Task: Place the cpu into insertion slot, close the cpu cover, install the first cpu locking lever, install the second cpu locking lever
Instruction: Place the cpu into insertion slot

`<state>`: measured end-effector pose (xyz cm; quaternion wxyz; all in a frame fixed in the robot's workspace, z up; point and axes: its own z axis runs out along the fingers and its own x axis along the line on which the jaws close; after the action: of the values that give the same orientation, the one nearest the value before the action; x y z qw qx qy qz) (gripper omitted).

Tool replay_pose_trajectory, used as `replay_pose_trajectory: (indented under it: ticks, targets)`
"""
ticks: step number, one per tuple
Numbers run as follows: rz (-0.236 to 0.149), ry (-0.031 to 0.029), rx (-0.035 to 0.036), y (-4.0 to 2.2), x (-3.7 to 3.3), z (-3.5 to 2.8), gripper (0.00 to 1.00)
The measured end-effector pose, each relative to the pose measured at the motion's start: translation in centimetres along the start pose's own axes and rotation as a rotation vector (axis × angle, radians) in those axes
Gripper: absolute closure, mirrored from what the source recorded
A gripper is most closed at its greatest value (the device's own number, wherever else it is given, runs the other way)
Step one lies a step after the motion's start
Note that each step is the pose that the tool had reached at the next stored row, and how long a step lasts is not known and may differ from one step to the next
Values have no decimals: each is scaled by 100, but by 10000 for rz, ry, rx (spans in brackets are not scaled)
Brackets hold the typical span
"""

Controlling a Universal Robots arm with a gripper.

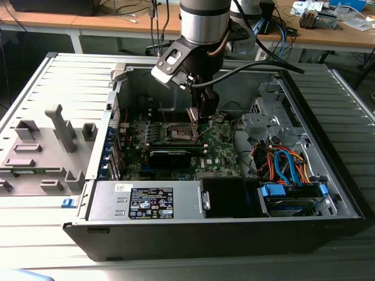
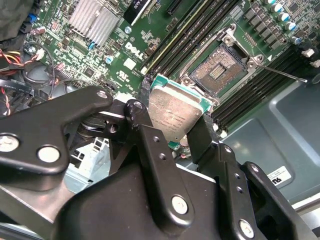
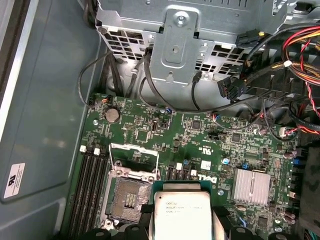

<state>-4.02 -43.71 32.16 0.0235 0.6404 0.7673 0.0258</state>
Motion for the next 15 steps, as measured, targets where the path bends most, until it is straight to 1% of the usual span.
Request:
replay_pose_trajectory:
  ticks: [15]
  targets:
    - [309, -50, 6, 0, 0, 1, 45]
